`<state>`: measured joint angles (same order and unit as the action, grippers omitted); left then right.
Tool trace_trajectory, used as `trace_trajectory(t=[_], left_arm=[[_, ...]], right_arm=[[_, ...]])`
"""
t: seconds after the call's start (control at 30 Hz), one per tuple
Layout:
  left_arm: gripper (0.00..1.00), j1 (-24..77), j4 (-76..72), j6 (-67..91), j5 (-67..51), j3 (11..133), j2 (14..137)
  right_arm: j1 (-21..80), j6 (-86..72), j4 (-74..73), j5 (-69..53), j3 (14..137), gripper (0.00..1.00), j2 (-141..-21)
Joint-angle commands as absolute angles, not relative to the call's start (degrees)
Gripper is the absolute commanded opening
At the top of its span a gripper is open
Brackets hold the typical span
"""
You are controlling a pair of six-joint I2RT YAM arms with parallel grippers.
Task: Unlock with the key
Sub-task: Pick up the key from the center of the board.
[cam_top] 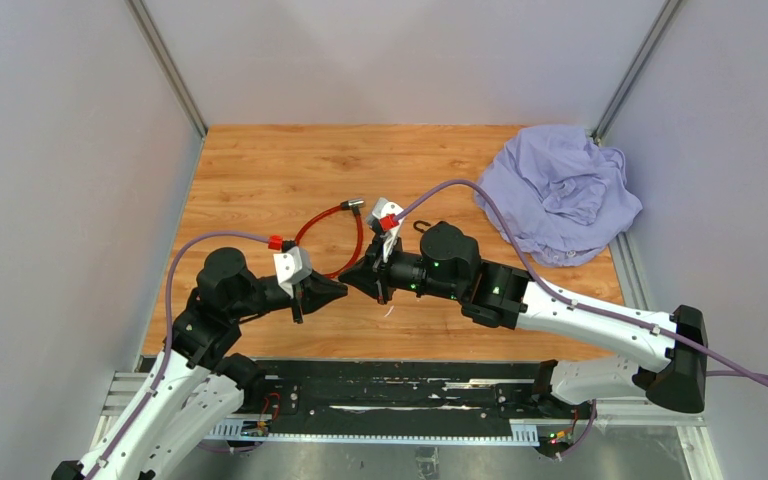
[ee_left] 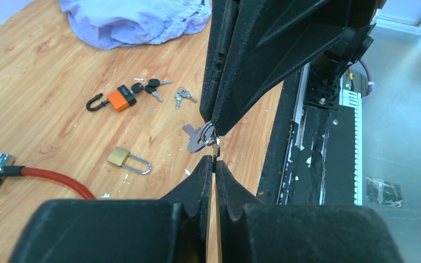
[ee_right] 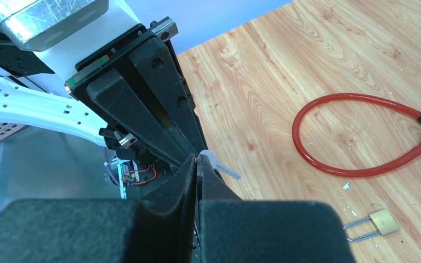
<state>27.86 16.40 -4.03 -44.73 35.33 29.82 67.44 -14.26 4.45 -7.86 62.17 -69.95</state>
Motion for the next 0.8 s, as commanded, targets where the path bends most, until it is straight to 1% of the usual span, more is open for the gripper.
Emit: trace_trajectory(t=[0.0, 0.27, 0.4, 0.57, 0.7, 0.77], left_arm=[[0.07, 28.2, 16.5, -5.5, -44.5, 36.6, 29.1], [0.03, 28.2, 18.0, -7.6, -44.4, 37.1, 28.7], [0.00, 28.2, 20.7, -11.1, -46.0, 38.3, 28.8], [0.00, 28.2, 32.9, -21.1, -50.9, 43.6, 32.7], [0.00, 28.2, 46.8, -30.3, -52.0, 49.9, 37.6], [0.00, 28.2, 53.8, -36.9, -50.7, 53.4, 40.2]], right_arm=[[68.4, -15.1, 6.2, -6.7, 61.5, 0.01, -68.4], [68.5, -15.4, 6.2, -6.6, 60.9, 0.01, -67.9], [68.4, -15.2, 5.6, -6.6, 60.8, 0.02, -67.6], [68.5, -14.2, 5.3, -6.9, 60.3, 0.07, -66.0], [68.4, -12.5, 2.5, -7.7, 60.5, 0.08, -64.4], [68.4, -11.5, 1.1, -8.2, 60.2, 0.13, -63.5]])
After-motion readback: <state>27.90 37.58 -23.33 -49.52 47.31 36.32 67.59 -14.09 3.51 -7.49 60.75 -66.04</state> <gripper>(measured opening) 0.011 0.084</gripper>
